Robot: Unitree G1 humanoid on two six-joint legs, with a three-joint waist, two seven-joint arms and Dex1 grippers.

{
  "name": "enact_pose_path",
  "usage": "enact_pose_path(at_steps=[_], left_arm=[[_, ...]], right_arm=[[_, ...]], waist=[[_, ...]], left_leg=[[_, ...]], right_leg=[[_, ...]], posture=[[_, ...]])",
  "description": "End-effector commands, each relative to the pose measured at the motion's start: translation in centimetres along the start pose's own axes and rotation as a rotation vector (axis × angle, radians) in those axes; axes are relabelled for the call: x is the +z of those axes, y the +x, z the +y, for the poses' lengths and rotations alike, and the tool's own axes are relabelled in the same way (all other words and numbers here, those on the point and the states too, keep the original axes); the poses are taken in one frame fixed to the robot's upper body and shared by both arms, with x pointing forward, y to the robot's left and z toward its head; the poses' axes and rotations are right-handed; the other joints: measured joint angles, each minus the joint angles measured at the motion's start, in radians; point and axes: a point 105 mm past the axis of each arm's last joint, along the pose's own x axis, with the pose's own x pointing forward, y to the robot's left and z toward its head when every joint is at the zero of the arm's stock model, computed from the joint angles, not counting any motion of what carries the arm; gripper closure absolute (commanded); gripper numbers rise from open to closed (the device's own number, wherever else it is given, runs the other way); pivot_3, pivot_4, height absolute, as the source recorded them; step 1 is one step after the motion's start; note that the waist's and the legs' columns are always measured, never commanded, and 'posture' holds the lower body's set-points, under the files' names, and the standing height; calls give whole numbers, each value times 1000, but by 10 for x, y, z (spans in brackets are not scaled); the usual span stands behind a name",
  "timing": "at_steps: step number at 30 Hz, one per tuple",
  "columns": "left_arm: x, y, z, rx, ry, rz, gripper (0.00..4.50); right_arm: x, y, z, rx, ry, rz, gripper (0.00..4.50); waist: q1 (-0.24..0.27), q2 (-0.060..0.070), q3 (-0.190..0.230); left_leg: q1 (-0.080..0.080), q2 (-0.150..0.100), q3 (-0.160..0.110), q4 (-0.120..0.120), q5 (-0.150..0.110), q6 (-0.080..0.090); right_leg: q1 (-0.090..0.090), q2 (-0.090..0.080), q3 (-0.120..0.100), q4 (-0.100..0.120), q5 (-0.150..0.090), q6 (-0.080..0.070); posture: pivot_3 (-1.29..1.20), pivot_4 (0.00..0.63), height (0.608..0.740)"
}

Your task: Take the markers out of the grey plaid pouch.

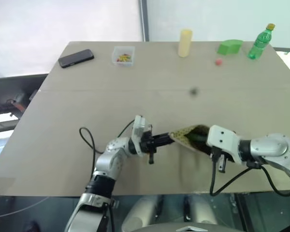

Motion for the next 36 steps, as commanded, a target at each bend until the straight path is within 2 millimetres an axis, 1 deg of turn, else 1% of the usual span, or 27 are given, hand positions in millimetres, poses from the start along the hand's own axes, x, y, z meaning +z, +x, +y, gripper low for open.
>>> enact_pose_path(at_steps=[1,4,8,9,10,11,14,18,22,24,25,26,27,28,29,30,31,33,34,36], left_arm=[[-1,-1,-4,9,62,2,4500],[-5,-3,-5,29,51,-1,4500],[-5,-5,-5,54,-5,-26,4500],[-3,-5,-5,58,-25,-37,4500],[-2,-5,-4,61,-43,-47,4500],[0,-5,-4,64,-60,-56,4500],[4,-6,-2,76,-99,-81,4500],[10,-8,3,97,-143,-117,4500],[13,-5,6,97,-164,-131,4500],[14,-4,6,96,-166,-132,4500],[14,-3,6,96,-166,-133,4500],[15,-3,6,97,-166,-134,4500],[15,-3,7,100,-165,-134,4500],[15,-4,7,105,-162,-133,4500],[16,-4,8,111,-159,-133,4500],[16,-5,10,121,-158,-136,4500],[16,-5,11,132,-157,-140,4500],[16,-7,13,152,-144,-138,4500],[16,-8,14,165,-134,-137,4500],[15,-10,17,192,-114,-135,4500]], right_arm=[[13,0,-2,-18,-70,-75,4436],[17,3,-16,-81,-138,-90,4436],[31,2,-31,-135,-261,-111,4436],[32,3,-33,-140,-285,-106,3932],[32,4,-35,-147,-306,-96,3641],[32,5,-37,-160,-331,-84,3077],[30,11,-39,-172,-367,-56,1599],[22,20,-44,-190,-412,-2,1599],[-1,44,-46,-188,-486,87,1599],[-8,53,-50,-205,-510,108,1599],[-10,56,-53,-222,-515,108,2174],[-10,59,-56,-243,-512,104,2427],[-10,60,-59,-264,-511,99,3031],[-8,59,-62,-287,-519,92,3391],[-6,57,-64,-307,-520,79,4027],[-3,55,-66,-326,-512,61,4150],[2,50,-68,-349,-496,38,4172],[16,38,-68,-378,-418,-63,4172],[27,30,-66,-385,-361,-135,4173],[42,15,-63,-388,-301,-233,4176]], waist=[[0,0,0],[1,0,0],[0,1,0],[0,1,0],[0,1,0],[1,1,0],[1,1,0],[0,1,0],[-1,1,0],[-2,0,-1],[-2,1,-1],[-2,0,-1],[-2,0,-1],[-1,0,-1],[-1,-1,-2],[-1,-2,-3],[0,-3,-3],[0,-3,-3],[1,-3,-3],[2,-2,-3]], left_leg=[[0,0,0,0,0,0],[1,0,-1,0,0,0],[1,0,0,1,0,0],[1,0,0,1,0,0],[1,0,0,1,0,0],[1,0,-1,1,0,0],[1,0,-1,0,0,0],[1,0,0,0,0,0],[2,0,0,1,0,0],[3,0,0,1,0,-1],[3,0,0,1,1,-1],[3,0,0,1,1,-1],[3,1,0,1,2,-3],[3,1,0,1,2,-4],[3,1,0,1,3,-4],[3,1,0,1,3,-4],[3,1,0,1,2,-4],[3,1,0,1,2,-3],[3,1,0,1,2,-3],[2,1,-1,1,2,-3]], right_leg=[[0,0,0,0,0,0],[0,1,-1,1,0,0],[0,1,-1,1,0,1],[0,1,-1,1,0,1],[0,1,-1,1,0,1],[0,1,-1,1,0,1],[0,1,-1,1,0,1],[0,2,-1,1,0,1],[0,2,-1,2,0,1],[0,2,-1,2,0,1],[0,2,-1,2,1,1],[0,3,-1,3,1,1],[0,3,-1,3,1,0],[0,3,-1,3,1,0],[0,3,-1,3,1,0],[0,3,-1,3,1,0],[0,3,-1,3,1,0],[0,3,0,3,1,0],[0,3,-1,3,1,0],[0,3,0,3,1,0]], posture=[[0,150,740],[0,150,740],[0,150,740],[0,150,740],[0,150,740],[0,150,740],[0,150,740],[0,150,740],[0,150,740],[0,150,740],[0,150,740],[0,150,740],[0,150,740],[0,150,740],[0,150,740],[0,150,740],[0,150,740],[0,150,740],[0,150,740],[0,150,740]])
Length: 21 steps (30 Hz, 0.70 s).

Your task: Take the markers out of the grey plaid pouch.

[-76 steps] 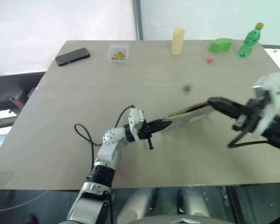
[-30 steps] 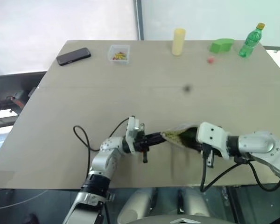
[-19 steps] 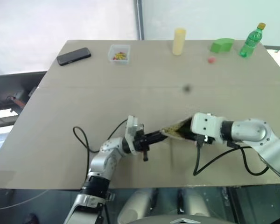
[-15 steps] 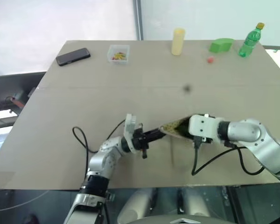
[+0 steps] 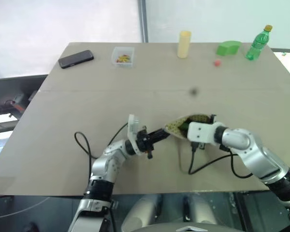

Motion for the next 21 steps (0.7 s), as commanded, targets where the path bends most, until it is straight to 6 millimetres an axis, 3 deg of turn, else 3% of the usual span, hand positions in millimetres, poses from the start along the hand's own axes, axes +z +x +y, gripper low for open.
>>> enact_pose_path(at_steps=[1,7,10,12,18,21], left_arm=[[9,0,4,24,69,-31,4500],[11,-1,13,70,140,-19,4500],[10,-4,21,107,233,15,4500],[12,-5,25,128,267,15,4500],[19,-21,24,170,366,27,4500],[17,-28,18,180,393,42,4500]], right_arm=[[31,-27,-21,-57,82,-145,4177],[52,-69,-24,9,275,-275,4182],[60,-98,-47,-26,497,-408,4183],[44,-109,-69,-135,540,-365,4183],[-31,-131,-123,-465,627,-70,4183],[-89,-114,-122,-504,790,129,4183]], waist=[[0,0,0],[2,0,0],[1,0,0],[2,0,0],[-5,1,0],[-11,1,0]], left_leg=[[0,0,0,0,0,0],[-1,0,0,0,0,1],[-1,0,-1,0,-1,1],[-1,0,0,0,-1,1],[0,0,1,-1,-1,1],[0,1,1,-2,0,1]], right_leg=[[0,0,0,0,0,0],[0,0,-1,-1,0,0],[0,-1,-1,-1,0,0],[0,-1,-1,-1,0,0],[0,-1,-1,-1,0,0],[-1,-1,1,-1,0,0]], posture=[[0,150,740],[0,150,740],[0,150,740],[0,150,740],[0,150,740],[0,150,740]])
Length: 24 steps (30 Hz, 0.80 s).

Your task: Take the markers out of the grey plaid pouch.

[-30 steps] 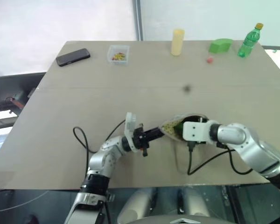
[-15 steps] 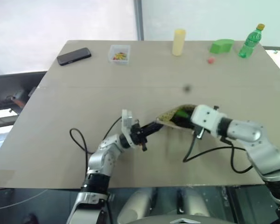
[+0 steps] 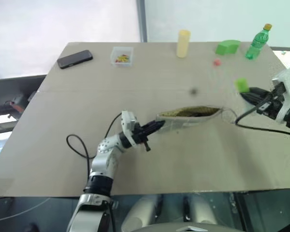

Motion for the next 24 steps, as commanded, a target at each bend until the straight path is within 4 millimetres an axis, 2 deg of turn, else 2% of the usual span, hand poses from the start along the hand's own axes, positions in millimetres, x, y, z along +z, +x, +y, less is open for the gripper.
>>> enact_pose_path(at_steps=[1,4,6,7,8,11,13,16,20,21,22,24], left_arm=[[3,-15,-3,36,61,19,4500],[3,-15,-5,41,74,17,4500],[5,-15,-6,51,74,8,4500],[5,-15,-6,56,73,5,4500],[5,-16,-7,59,72,4,4500],[7,-18,-8,68,59,-8,4500],[12,-19,-13,34,14,-33,4500],[22,-19,-21,-26,-55,-81,4500],[33,-17,-37,-145,-171,-108,4500],[36,-16,-42,-191,-218,-111,4500],[38,-14,-47,-227,-253,-107,4500],[36,-13,-52,-276,-275,-73,4500]], right_arm=[[-56,20,-40,-162,117,214,4183],[-87,34,-40,-129,109,326,4183],[-99,40,-43,-117,99,365,4183],[-103,42,-45,-115,91,377,3119],[-106,43,-47,-113,79,389,2818],[-102,44,-46,-95,66,358,1340],[-71,37,-38,-44,54,240,396],[-15,14,-17,64,42,48,396],[30,-14,16,189,-26,-47,396],[42,-21,28,233,-45,-70,903],[49,-26,38,272,-59,-81,1211],[52,-28,57,338,-81,-74,2233]], waist=[[-6,1,0],[-14,1,-1],[-16,4,-1],[-16,4,-1],[-16,4,-1],[-14,4,-1],[-13,4,0],[-14,7,1],[-13,7,1],[-13,7,1],[-14,7,1],[-14,7,1]], left_leg=[[0,0,0,0,0,0],[1,0,1,0,0,0],[1,0,1,0,0,0],[1,0,2,0,0,0],[1,0,2,0,0,0],[0,0,2,1,0,0],[-1,0,2,1,1,-2],[-2,0,1,0,1,-1],[-3,0,0,0,0,0],[-3,0,0,0,0,0],[-3,0,0,0,0,0],[-2,0,0,0,0,0]], right_leg=[[0,0,0,0,0,0],[1,0,1,0,0,0],[1,0,1,0,0,0],[0,0,1,0,0,0],[1,0,1,0,0,0],[1,0,1,0,0,0],[-1,0,1,0,0,0],[-2,0,1,0,0,0],[-3,0,0,0,0,0],[-3,0,0,0,0,0],[-3,0,0,0,0,0],[-2,1,0,0,0,0]], posture=[[0,150,740],[0,150,740],[0,150,740],[0,150,740],[0,150,740],[0,150,740],[0,150,740],[0,150,740],[0,150,740],[0,150,740],[0,150,740],[0,150,740]])
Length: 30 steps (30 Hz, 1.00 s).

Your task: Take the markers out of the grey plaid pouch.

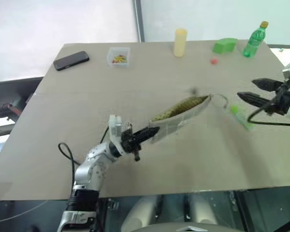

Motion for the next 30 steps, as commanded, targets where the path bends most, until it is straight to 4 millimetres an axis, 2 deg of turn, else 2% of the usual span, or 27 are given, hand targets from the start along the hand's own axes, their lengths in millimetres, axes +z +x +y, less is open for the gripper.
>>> enact_pose_path(at_steps=[1,2,3,4,5,8,17,21,24,27,30], left_arm=[[3,10,-15,-125,-33,27,4500],[1,11,-14,-126,-32,33,4500],[0,12,-12,-126,-35,36,4500],[-2,13,-11,-131,-31,46,4500],[-5,14,-11,-139,-30,57,4500],[-11,14,-9,-152,-20,82,4500],[-21,15,-6,-120,-1,88,4500],[-29,13,-9,-121,-10,102,4500],[-35,10,-9,-118,-10,123,4500],[-37,7,-8,-108,-3,134,4500],[-36,6,-7,-95,4,134,4500]], right_arm=[[15,2,36,127,-37,-12,2677],[12,6,44,155,-33,-2,3107],[9,11,51,177,-29,12,3829],[3,16,58,198,-26,32,4247],[-5,21,65,218,-24,58,4466],[-18,28,78,263,-17,106,4466],[-26,22,89,348,-20,152,4466],[-45,37,92,361,-23,203,4466],[-62,57,98,382,-39,238,4466],[-66,71,107,418,-49,242,4466],[-66,73,109,428,-54,239,4466]], waist=[[0,0,0],[0,0,0],[0,0,0],[0,0,0],[0,0,0],[2,-1,0],[4,-1,0],[0,-1,0],[-1,-1,0],[0,-1,0],[4,-1,0]], left_leg=[[1,0,0,0,0,0],[1,0,0,0,0,0],[1,0,1,0,0,0],[1,0,1,1,0,0],[1,0,2,1,0,0],[0,0,2,1,0,0],[-1,0,2,0,-1,2],[0,0,2,0,-1,2],[0,0,2,0,-1,1],[0,0,2,0,-1,1],[0,0,2,0,-1,1]], right_leg=[[2,0,0,0,0,0],[2,0,0,0,0,0],[2,-1,1,0,0,0],[2,-1,1,0,0,0],[2,-1,1,0,-1,-2],[1,-2,0,-1,-1,-3],[1,-2,0,-3,0,0],[1,-2,0,-2,0,0],[1,-1,0,-2,0,0],[1,-1,1,-1,0,0],[1,-1,0,-2,0,0]], posture=[[0,150,740],[0,150,740],[0,150,740],[0,150,740],[0,150,740],[0,150,740],[0,150,740],[0,150,740],[0,150,740],[0,150,740],[0,150,740]])
